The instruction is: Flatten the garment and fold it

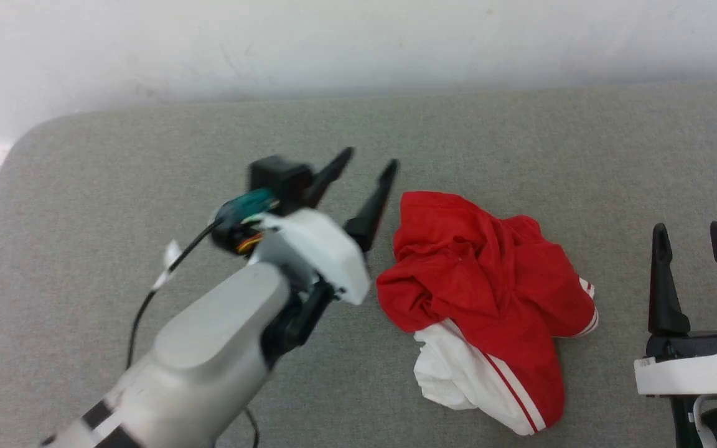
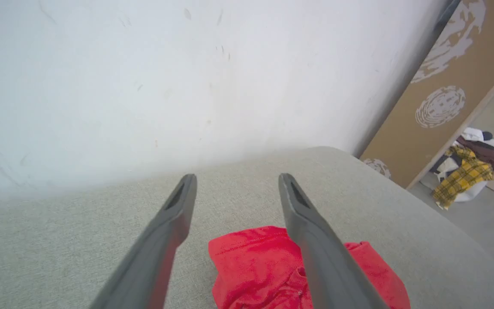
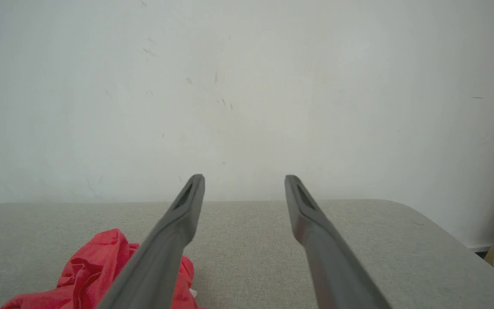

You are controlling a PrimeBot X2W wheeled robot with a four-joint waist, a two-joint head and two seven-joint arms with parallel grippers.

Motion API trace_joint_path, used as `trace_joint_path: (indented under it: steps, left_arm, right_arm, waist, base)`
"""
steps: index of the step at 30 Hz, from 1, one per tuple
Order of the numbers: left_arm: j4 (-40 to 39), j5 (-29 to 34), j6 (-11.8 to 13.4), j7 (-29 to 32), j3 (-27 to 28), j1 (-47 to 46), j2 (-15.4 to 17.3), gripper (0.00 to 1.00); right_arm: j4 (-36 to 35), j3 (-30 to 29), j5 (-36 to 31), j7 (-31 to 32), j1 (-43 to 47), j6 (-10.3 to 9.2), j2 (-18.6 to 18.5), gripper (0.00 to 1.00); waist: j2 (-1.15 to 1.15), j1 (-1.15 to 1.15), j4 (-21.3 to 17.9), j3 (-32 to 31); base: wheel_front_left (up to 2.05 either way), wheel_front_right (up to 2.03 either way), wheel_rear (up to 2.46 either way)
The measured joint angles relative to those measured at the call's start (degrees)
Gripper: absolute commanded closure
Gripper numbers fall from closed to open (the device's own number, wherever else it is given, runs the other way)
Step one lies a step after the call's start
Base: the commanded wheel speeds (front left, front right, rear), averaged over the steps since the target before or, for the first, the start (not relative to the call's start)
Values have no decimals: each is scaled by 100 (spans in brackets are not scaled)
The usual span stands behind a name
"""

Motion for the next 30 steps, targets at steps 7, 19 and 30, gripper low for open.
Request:
trace_joint_path:
  steps: [7, 19, 30]
  left_arm:
    - [-1404, 305, 667, -486, 1129, 1319, 710, 0]
    - [-3025, 2394, 333, -491, 3877, 4197, 114, 0]
    - [-3063, 3327, -534, -491, 4888, 5313, -840, 0]
  right_arm:
    - [2, 12, 26, 0, 94, 0, 0, 0]
    - [109, 143, 109, 1, 198, 0, 1, 0]
    - [304, 87, 279, 104, 324, 0, 0, 0]
  waist:
    - [0, 0, 179, -141]
    - [0, 1, 237, -168]
    - [0, 1, 328, -99]
  base:
    - [0, 0, 0]
    - [0, 0, 0]
    - [0, 0, 0]
